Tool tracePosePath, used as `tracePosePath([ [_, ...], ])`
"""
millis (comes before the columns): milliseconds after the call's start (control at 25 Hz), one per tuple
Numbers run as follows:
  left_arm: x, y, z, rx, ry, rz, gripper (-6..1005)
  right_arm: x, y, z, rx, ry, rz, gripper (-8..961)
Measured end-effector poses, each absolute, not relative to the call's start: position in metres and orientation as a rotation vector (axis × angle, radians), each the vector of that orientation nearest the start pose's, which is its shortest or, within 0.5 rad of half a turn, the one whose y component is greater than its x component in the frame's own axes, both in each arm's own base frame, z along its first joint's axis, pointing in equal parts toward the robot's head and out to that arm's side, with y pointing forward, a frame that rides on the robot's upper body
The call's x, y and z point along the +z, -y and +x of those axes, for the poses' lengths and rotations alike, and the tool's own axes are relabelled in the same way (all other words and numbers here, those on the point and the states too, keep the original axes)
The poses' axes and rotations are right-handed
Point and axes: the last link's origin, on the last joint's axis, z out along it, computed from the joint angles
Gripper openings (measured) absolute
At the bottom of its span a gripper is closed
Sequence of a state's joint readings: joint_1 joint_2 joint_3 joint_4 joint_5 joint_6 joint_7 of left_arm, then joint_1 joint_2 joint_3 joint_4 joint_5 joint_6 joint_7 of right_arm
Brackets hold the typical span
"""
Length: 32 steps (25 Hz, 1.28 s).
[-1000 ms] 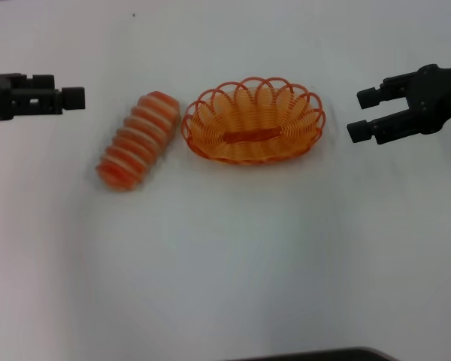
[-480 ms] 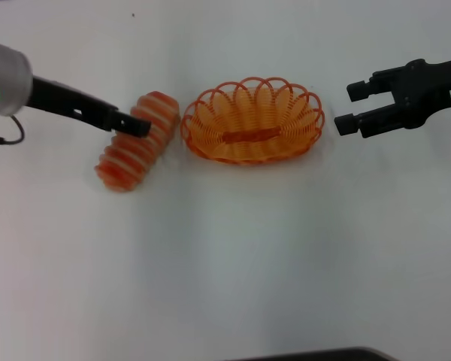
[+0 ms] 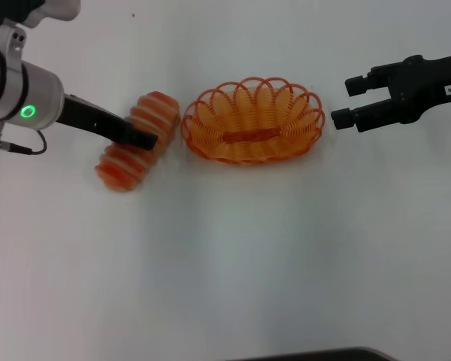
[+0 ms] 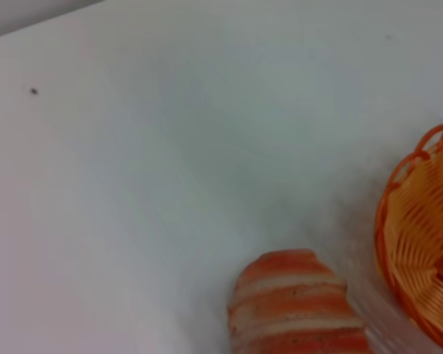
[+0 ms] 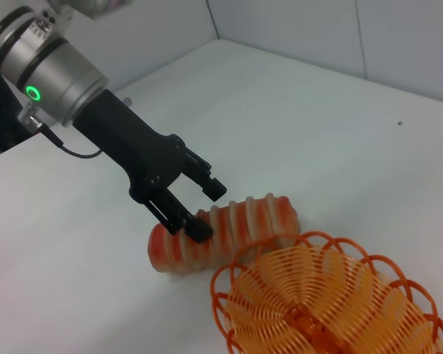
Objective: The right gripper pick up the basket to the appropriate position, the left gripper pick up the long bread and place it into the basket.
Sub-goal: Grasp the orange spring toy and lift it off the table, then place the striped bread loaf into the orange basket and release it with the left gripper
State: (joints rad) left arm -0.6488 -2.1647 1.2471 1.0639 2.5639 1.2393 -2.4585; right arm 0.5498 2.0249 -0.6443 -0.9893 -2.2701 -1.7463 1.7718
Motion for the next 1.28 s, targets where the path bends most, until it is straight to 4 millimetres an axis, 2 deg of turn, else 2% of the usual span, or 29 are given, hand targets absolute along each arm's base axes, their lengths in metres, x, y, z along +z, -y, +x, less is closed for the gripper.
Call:
tracePosePath([
  [160, -0.046, -0.381, -0.197, 0.226, 1.0, -2.536, 873, 0.066, -0.337, 0.259, 0.327, -0.83, -2.783, 837],
  [360, -0.048, -0.381, -0.199, 0.211, 1.002, -2.524, 806, 0.066, -0.338, 0.259, 0.333, -0.83, -2.773, 837],
  [800, -0.045, -0.379, -0.2, 0.212, 1.0, -2.522, 425, 0.067, -0.34, 0.26, 0.33, -0.832, -2.757, 837],
  [1000, -0.025, -0.38, -0.191, 0.173, 0.949, -2.508, 374, 0.069, -0.34, 0.261, 0.334, -0.838, -2.748, 836],
  [1120, 0.0, -0.384, -0.18, 0.102, 0.867, -2.477, 359, 0.077, -0.339, 0.265, 0.347, -0.862, -2.711, 836],
  [1200, 0.011, -0.387, -0.169, 0.041, 0.812, -2.483, 348, 0.083, -0.337, 0.269, 0.363, -0.878, -2.693, 836],
  [1280, 0.013, -0.386, -0.152, -0.026, 0.716, -2.56, 338, 0.087, -0.335, 0.273, 0.369, -0.89, -2.684, 836],
])
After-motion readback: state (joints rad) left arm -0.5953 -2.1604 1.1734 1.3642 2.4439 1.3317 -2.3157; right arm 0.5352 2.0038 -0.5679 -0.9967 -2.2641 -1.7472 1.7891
